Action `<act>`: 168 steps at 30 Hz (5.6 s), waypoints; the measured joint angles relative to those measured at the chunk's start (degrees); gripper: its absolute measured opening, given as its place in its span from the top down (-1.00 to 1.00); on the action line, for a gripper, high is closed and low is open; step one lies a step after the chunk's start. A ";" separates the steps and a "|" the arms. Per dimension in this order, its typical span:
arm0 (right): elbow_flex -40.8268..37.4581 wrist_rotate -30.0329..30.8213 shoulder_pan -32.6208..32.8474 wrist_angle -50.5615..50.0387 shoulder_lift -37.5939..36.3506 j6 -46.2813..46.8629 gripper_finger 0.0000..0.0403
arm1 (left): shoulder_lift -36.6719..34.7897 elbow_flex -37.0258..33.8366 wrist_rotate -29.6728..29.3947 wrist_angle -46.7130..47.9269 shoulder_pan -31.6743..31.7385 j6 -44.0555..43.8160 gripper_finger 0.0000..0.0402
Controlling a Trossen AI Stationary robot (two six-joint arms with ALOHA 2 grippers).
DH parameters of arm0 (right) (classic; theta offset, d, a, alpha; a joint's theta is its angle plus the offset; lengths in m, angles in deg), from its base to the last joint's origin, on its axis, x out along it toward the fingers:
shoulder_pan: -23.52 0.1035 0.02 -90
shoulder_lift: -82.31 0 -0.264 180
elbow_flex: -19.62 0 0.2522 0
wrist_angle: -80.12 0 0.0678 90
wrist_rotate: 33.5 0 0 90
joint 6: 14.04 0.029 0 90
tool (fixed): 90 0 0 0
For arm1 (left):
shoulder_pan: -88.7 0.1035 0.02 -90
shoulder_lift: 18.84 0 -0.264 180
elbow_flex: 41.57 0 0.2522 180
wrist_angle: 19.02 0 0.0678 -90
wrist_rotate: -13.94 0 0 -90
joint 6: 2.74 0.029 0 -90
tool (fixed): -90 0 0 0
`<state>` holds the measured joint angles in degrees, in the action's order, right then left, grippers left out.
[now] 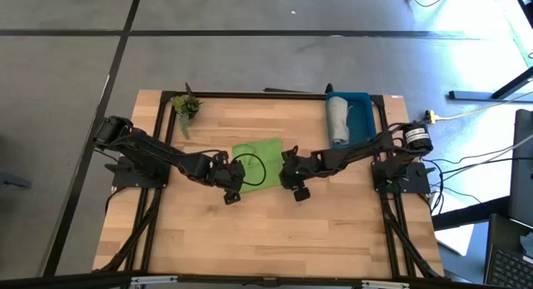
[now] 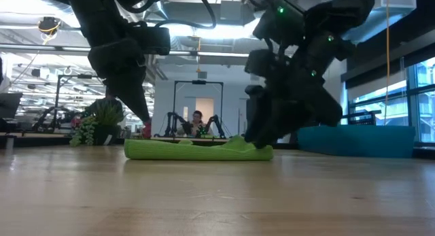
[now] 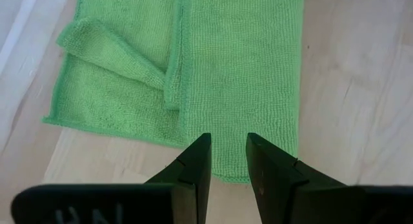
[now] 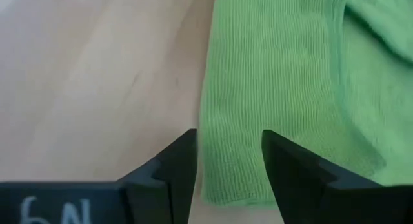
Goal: Roll microfiber towels into tight, uniform cylinder then place into a basket
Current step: Roll the green towel
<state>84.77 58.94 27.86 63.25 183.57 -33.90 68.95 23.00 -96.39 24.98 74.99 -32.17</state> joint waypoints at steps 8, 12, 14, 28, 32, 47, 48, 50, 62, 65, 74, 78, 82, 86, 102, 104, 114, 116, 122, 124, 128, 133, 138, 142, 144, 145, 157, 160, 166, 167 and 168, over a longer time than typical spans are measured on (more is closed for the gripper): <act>-3.78 -0.17 -0.85 4.10 1.35 -0.07 0.14 | 0.00 0.00 -0.09 -0.34 0.02 0.02 0.56; -4.84 -0.36 -1.18 6.12 2.13 0.30 0.14 | 0.00 0.00 -0.08 -0.63 0.02 0.04 0.56; -4.82 0.18 -1.14 6.24 2.38 0.54 0.14 | 0.00 0.00 -0.08 -0.76 0.02 0.02 0.56; -4.80 3.64 -1.17 6.90 2.70 11.04 0.93 | 0.00 0.00 -0.06 -1.20 0.02 -0.02 0.56; -3.97 2.66 -1.29 5.60 2.75 13.90 0.92 | 0.00 0.00 -0.06 -1.22 0.02 -0.06 0.56; 4.71 -16.07 -4.84 -4.29 3.01 24.93 0.98 | 0.00 0.00 -0.03 -1.43 -2.55 1.45 0.56; 5.20 -17.58 -5.40 -4.51 3.01 25.67 0.98 | 0.00 0.00 -0.03 -1.50 -3.03 1.46 0.56; 6.34 -20.54 -6.72 -5.06 3.01 27.00 0.98 | 0.00 0.00 -0.03 -1.76 -3.98 1.48 0.56; 7.47 -28.34 -15.11 -6.02 2.90 35.33 0.98 | 0.00 0.00 -1.88 -2.99 -7.47 1.54 0.56; 7.46 -30.73 -16.95 -5.78 2.88 36.24 0.98 | 0.00 0.00 -2.84 -2.99 -7.48 1.55 0.56; 7.46 -31.01 -18.32 -5.24 2.81 36.08 0.98 | 2.35 -0.03 -5.98 -4.18 -7.41 1.60 0.56; 7.46 -31.01 -18.32 -4.92 2.79 36.02 0.98 | 2.93 -0.09 -6.44 -4.59 -7.43 1.65 0.56; 7.46 -31.01 -18.32 -4.80 2.79 35.70 0.97 | 2.93 -0.09 -6.88 -5.22 -7.30 1.64 0.56; 7.46 -30.99 -18.32 -4.81 2.79 34.62 0.97 | 3.34 -0.05 -6.89 -5.92 -6.85 1.52 0.55; 7.46 -30.60 -18.32 -4.72 2.79 34.17 0.97 | 6.78 -0.07 -7.33 -7.31 -4.24 -1.40 0.55; 7.46 -30.58 -18.32 -4.57 2.79 34.16 0.97 | 6.78 -0.07 -7.29 -7.38 -4.24 -1.70 0.55; 7.46 -30.55 -18.32 -4.36 2.77 34.14 0.97 | 6.78 -0.07 -5.80 -8.41 -4.35 -1.95 0.55; 7.46 -30.53 -18.32 -4.36 2.77 34.14 0.97 | 6.79 -0.07 -5.91 -8.41 -4.35 -1.97 0.55; 7.46 -30.51 -18.32 -4.38 2.75 33.22 0.97 | 8.18 -0.04 -5.78 -8.94 -4.35 -2.03 0.55; 7.45 -30.51 -18.32 -4.37 2.75 33.22 0.97 | 9.26 0.04 -5.56 -9.50 -4.35 -1.83 0.55; 7.44 -30.51 -18.30 -4.40 2.75 33.22 0.97 | 10.65 -0.02 -5.57 -9.21 -4.20 -1.70 0.55; 7.44 -30.49 -18.32 -4.38 2.75 33.22 0.97 | 12.19 -0.02 -5.39 -8.82 -4.26 -1.70 0.55; 7.44 -30.49 -18.29 -4.40 2.75 33.14 0.97 | 13.07 0.04 -5.45 -8.92 -4.25 -1.47 0.63; 7.44 -30.49 -18.29 -4.42 2.75 33.21 0.97 | 12.48 0.03 -5.24 -8.13 -4.24 0.30 0.92; 7.44 -30.29 -18.28 -4.96 2.75 33.33 0.97 | 11.53 -0.07 -5.26 -7.79 -4.11 0.72 0.96; 7.44 -29.69 -18.26 -5.35 2.75 33.35 0.97 | 10.82 -0.07 -5.05 -7.80 -3.99 1.34 0.97; 7.44 -24.13 -17.94 -8.68 5.50 33.53 0.97 | 5.23 -0.02 6.97 -6.46 2.57 3.16 1.00; 7.44 -24.08 -17.97 -8.38 6.86 33.18 0.97 | 4.32 0.00 8.98 -6.17 4.06 3.13 1.00; 7.57 -24.72 -17.99 -8.16 8.63 33.09 0.97 | 3.90 0.00 9.41 -5.66 6.73 2.56 1.00; 7.57 -24.84 -18.01 -8.18 8.81 33.07 0.97 | 3.89 0.00 9.43 -5.64 7.24 2.56 1.00; 7.61 -24.95 -18.01 -8.16 8.96 33.07 0.97 | 3.89 0.00 9.53 -5.60 7.74 2.54 1.00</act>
<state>92.38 33.99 9.85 55.09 192.53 -0.83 72.84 23.00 -86.86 19.38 82.73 -29.63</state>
